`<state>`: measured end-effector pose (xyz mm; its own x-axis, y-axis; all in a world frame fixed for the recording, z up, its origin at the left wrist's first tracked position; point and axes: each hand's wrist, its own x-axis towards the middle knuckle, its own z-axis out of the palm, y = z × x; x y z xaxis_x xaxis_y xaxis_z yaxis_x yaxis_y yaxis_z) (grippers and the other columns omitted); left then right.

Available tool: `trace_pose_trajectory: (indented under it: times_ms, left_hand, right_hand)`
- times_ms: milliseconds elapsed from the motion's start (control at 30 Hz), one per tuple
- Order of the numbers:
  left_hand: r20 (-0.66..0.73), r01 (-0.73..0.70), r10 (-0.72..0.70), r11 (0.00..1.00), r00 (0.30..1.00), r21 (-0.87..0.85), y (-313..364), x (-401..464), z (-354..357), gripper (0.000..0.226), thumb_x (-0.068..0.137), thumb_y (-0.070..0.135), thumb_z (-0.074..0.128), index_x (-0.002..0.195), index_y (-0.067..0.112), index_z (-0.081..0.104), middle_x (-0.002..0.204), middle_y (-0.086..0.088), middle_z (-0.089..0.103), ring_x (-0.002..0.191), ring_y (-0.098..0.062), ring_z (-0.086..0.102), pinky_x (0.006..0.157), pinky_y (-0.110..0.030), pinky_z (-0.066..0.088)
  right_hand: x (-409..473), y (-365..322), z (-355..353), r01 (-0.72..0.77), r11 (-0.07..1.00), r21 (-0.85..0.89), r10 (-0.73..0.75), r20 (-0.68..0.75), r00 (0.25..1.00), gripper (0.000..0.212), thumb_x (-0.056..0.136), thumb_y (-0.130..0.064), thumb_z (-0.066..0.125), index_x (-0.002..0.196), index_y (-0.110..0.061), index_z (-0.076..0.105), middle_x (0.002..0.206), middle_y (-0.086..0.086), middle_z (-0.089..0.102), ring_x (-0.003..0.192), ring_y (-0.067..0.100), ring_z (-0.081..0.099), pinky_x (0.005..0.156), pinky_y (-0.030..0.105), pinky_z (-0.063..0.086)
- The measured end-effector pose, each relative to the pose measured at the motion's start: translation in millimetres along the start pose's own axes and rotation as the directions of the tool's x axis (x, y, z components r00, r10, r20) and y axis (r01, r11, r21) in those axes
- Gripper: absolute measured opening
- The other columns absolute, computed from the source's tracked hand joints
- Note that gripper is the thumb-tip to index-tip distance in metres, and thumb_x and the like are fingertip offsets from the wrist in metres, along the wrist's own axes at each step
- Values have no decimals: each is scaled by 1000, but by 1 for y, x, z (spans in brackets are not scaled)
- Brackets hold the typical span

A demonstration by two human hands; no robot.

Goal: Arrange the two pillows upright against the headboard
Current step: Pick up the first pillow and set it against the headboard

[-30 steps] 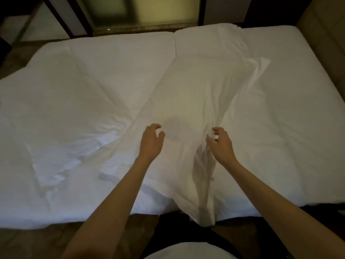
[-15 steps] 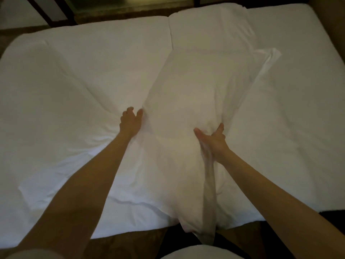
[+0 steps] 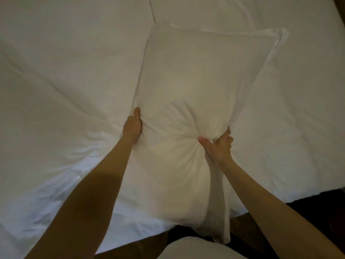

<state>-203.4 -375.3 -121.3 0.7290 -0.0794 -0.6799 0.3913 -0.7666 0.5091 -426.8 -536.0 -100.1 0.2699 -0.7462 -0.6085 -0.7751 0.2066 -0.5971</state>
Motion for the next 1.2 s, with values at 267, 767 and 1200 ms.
trace_pose_trajectory:
  times_ms: [267,767,1200]
  left_hand:
    - [-97,-111,110,994,989,-10,-2,-59,35,62,99,47,15,132,7,50,137,-22,52,124,-37,49,105,-43,35]
    - [-365,-143,93,983,926,-112,-40,-212,77,67,97,48,27,93,-3,69,105,-27,68,98,-40,61,92,-45,48]
    - [-618,-338,-68,788,783,-515,16,-349,201,54,90,35,43,40,17,33,49,-15,37,50,-28,36,60,-37,34]
  right_hand:
    - [-15,27,-16,18,988,155,29,-294,955,43,98,-41,41,110,-2,54,105,22,64,104,41,58,83,41,43]
    - [-46,111,-123,-160,979,127,169,-64,983,63,98,-49,29,109,4,61,113,28,63,103,42,57,85,44,45]
    - [-4,113,-284,-35,961,275,26,38,999,62,99,-49,30,122,2,58,125,22,60,112,36,56,93,38,45]
